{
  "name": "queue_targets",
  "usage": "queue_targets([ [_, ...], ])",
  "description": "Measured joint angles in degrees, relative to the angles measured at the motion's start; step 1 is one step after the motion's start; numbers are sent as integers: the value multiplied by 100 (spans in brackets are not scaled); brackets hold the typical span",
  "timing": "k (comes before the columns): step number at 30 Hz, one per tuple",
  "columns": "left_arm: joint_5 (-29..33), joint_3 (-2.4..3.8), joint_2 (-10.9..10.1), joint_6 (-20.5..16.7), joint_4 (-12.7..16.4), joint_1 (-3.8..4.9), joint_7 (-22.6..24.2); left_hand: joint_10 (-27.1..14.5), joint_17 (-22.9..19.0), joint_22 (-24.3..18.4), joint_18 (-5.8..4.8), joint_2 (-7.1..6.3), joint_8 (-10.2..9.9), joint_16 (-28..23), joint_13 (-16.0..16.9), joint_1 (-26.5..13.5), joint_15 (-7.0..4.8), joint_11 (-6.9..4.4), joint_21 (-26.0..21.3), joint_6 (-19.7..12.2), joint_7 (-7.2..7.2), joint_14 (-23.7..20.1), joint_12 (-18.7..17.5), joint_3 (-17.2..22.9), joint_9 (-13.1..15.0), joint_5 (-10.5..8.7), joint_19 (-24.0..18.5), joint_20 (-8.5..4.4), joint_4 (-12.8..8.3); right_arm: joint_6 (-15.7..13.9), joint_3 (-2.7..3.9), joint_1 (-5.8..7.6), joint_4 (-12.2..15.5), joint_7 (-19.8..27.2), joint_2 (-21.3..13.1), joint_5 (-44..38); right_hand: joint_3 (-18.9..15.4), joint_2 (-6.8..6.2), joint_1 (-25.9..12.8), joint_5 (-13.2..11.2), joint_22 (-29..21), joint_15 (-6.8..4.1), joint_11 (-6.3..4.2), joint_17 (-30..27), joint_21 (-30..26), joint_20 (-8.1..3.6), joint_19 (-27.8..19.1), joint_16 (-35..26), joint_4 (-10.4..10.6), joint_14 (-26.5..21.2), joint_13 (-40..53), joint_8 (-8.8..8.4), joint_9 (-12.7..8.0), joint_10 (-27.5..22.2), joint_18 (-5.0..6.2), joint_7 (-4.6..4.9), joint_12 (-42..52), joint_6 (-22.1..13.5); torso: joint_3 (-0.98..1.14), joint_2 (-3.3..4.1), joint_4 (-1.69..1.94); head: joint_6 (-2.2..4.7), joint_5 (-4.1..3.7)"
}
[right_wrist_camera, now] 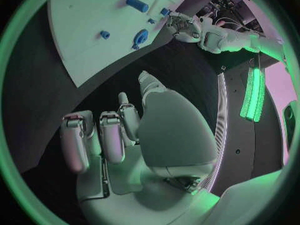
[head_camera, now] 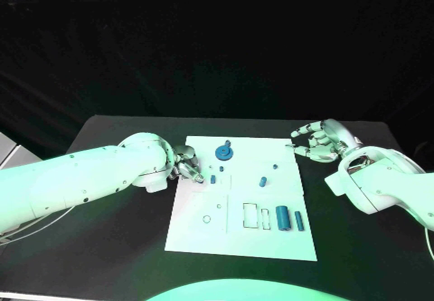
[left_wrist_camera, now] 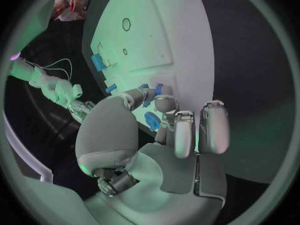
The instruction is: Assemble the parts on the task board
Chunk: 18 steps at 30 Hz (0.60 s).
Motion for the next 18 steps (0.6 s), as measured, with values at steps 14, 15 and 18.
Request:
queue_targets([
  [14, 35, 2, 8, -6, -3, 0, -21, 18, 0, 21, 0, 0, 0, 0, -77, 0, -20, 2, 0, 17, 3, -21, -33, 0, 11, 21, -1, 0, 0, 0, 0, 0, 9, 0, -10, 0, 0, 0, 0, 0, 4, 0, 0, -1, 0, 0, 0, 0, 0, 0, 0, 0, 0, 0, 0, 0, 0, 0, 7, 3, -1, 1, -6],
  [15, 53, 2, 8, -9, -6, 0, -22, 18, 0, 21, 1, 1, 0, 0, -86, 0, -20, 2, 0, 17, 3, -21, -50, 0, 12, 21, -1, 0, 0, 0, 0, 0, 9, 0, -10, 0, 0, 0, 0, 0, 4, 0, 0, -1, 0, 0, 0, 0, 0, 0, 0, 0, 0, 0, 0, 0, 0, 0, 7, 3, -1, 1, -7],
  [18, 129, 0, 8, -20, -17, 0, -25, 18, 0, 20, 0, 30, 1, 0, -108, -30, -19, 3, -1, 16, 2, -21, -56, 0, 14, 21, 0, 0, 0, 0, 0, 0, 12, 0, -14, 0, 0, 0, 0, 0, 4, 0, 0, -1, 0, 0, 0, 0, 0, 0, -1, 0, 0, 0, 0, 0, 0, 0, 7, 3, -1, -3, -8],
])
